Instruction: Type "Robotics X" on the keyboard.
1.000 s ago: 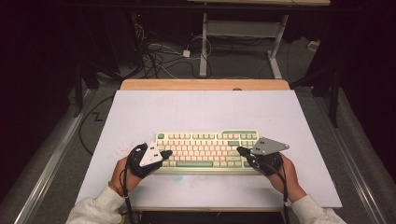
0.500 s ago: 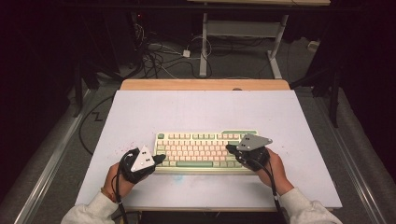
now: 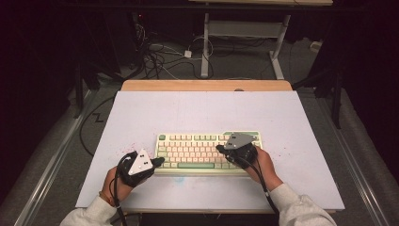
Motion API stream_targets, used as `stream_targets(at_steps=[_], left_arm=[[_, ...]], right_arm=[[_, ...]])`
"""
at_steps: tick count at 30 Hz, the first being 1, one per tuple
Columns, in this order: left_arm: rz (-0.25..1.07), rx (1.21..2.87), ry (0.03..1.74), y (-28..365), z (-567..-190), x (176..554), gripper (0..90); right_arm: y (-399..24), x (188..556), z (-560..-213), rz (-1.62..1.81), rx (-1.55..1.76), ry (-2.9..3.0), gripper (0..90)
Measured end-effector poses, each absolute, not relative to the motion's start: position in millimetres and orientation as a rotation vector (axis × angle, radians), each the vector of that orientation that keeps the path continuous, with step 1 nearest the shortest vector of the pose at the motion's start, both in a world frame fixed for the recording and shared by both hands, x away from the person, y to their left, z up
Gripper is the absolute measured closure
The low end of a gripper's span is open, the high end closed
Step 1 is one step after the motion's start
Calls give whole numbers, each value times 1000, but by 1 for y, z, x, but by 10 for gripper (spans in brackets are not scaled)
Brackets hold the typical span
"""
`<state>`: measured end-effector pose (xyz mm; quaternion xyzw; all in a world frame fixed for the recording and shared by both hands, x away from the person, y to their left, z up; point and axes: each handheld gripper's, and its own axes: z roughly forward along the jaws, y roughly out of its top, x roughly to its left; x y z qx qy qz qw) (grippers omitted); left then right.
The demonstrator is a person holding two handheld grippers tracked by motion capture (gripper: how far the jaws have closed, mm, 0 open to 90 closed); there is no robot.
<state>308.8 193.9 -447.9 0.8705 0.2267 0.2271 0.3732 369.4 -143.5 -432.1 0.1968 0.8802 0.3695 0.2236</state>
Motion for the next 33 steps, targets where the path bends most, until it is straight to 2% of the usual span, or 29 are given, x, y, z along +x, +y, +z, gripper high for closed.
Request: stream_targets(at_steps=[33], left_arm=[[578,2260,585,195,-455,306,874]], right_arm=[[-118,393,-450,882,575,2491,900]])
